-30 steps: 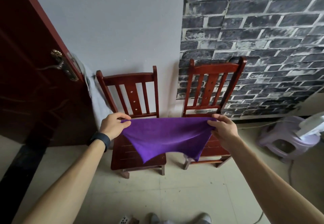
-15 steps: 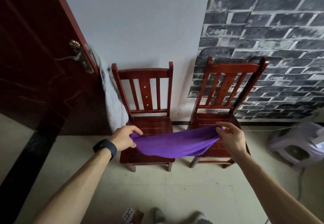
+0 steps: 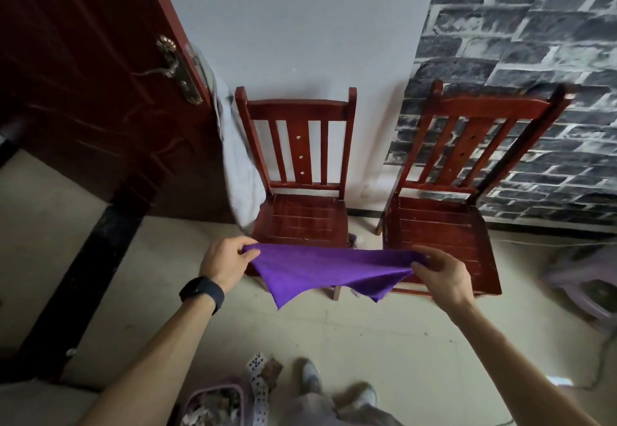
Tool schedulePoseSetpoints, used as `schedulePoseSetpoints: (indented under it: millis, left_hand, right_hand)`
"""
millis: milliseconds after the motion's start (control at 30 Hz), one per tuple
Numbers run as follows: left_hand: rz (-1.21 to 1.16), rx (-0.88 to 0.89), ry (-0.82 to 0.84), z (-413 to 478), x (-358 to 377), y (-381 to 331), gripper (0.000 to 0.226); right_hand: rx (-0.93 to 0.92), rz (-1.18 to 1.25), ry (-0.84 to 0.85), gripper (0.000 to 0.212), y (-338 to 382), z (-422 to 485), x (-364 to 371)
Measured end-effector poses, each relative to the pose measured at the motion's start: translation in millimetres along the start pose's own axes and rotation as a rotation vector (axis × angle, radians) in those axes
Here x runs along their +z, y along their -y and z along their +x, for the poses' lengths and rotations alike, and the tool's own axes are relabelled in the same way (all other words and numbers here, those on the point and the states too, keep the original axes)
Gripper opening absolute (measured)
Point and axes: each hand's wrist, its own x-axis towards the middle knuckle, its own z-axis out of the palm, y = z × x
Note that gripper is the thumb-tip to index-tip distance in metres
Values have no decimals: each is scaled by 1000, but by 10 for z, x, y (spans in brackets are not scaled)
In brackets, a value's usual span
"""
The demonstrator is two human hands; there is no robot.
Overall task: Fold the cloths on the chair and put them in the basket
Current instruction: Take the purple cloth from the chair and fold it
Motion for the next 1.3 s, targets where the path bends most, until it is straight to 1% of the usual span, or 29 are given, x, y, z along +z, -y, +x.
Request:
schedulePoseSetpoints:
  millis: [67, 167, 233, 400, 500, 600, 767, 867, 933, 1033, 1100, 1167, 1200, 1267, 1300]
  left_hand:
    - [105, -1, -26, -127, 62, 120, 24]
    - [233, 35, -80, -309, 142, 284, 23]
    - [302, 75, -114, -409, 189, 405, 21]
    - [466, 138, -71, -294, 239, 795, 17]
    - [546, 197, -12, 82, 263, 985, 13]
    - [552, 217, 57, 604, 309, 1054, 10]
    - [550, 178, 153, 1706, 446, 1050, 22]
    - [546, 104, 204, 2368, 612, 1069, 30]
    - [514, 28, 232, 2764, 763, 1065, 31]
    - [420, -66, 200, 3256, 1041, 1099, 29]
    - [343, -119, 206, 3520, 1238, 1160, 26]
    - [182, -205, 209, 3735, 1463, 1267, 21]
    - [55, -252, 208, 3809, 1589, 1325, 22]
    - [-184, -304, 214, 3871, 1837, 1423, 47]
    - [-240, -301, 236, 3860, 1985, 1494, 55]
  right_hand:
    - [-33, -84, 26, 32, -94, -61, 81]
    - [-46, -148, -9, 27, -246, -189, 246]
    - [-94, -202, -22, 24, -348, -271, 359]
    - [-262, -313, 7, 21, -440, -193, 621]
    - [-208, -320, 40, 21, -348, 64, 867]
    - [-157, -331, 14, 21, -172, 459, 1153]
    - [64, -395, 25, 16, 63, 1286, 1632]
    - [122, -452, 6, 17, 127, 1854, 1916]
    - [142, -465, 5, 18, 165, 2193, 2119]
    - [247, -428, 12, 23, 119, 2613, 2439]
    - [308, -377, 4, 24, 32, 2849, 2646]
    - [309, -253, -39, 25, -29, 3048, 2832]
    - [314, -192, -60, 31, -96, 3124, 2916]
    - [360, -79, -72, 53, -263, 3235, 3062]
    - [399, -35, -57, 62, -410, 3247, 3175]
